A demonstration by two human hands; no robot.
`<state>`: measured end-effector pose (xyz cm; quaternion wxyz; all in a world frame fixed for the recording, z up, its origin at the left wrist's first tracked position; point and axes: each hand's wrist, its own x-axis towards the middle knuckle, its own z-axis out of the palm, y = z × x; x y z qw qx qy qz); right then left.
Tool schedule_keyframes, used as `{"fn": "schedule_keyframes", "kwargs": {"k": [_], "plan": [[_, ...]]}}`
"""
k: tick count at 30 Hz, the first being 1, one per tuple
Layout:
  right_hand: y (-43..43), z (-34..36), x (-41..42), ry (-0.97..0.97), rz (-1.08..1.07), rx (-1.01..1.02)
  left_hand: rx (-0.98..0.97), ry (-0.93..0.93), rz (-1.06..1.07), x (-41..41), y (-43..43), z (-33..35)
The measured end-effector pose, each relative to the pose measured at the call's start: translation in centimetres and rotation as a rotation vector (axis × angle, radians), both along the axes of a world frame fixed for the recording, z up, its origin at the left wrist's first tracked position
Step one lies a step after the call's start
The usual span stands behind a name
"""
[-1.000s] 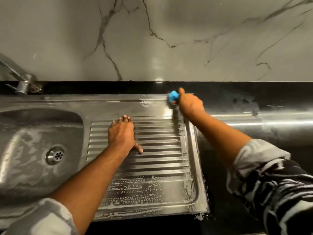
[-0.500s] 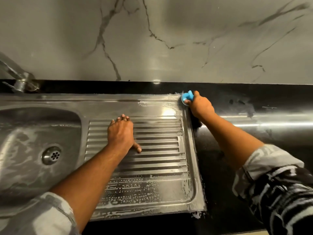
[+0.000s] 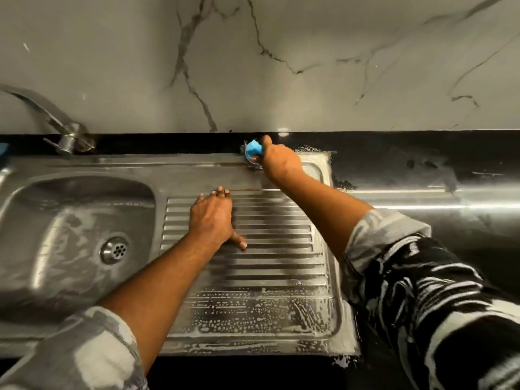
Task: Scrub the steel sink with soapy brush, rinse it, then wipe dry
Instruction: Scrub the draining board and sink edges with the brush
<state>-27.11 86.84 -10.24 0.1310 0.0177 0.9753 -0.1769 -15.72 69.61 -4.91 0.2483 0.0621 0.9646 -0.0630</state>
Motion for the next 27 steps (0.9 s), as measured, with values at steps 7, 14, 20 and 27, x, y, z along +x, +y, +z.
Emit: {"fn": "schedule_keyframes", "kwargs": {"k": [7, 14, 20, 27], "plan": [[13.8, 1.5, 6.8, -0.018, -0.189, 0.202, -0.047, 0.030, -0.015, -0.5, -5.6, -0.6], [-0.4, 0.2, 2.3, 0.010, 0.038, 0.064, -0.025, 0.048, 0.067, -1.3, -4.3, -0.5], [-3.5, 0.5, 1.3, -0.022, 0.134, 0.037, -0.003, -0.009, 0.072, -1.5, -6.9, -0.1], [9.1, 1.2, 4.8, -0.001, -0.150, 0.166, 0.059, 0.030, 0.096, -1.6, -9.8, -0.2]]}}
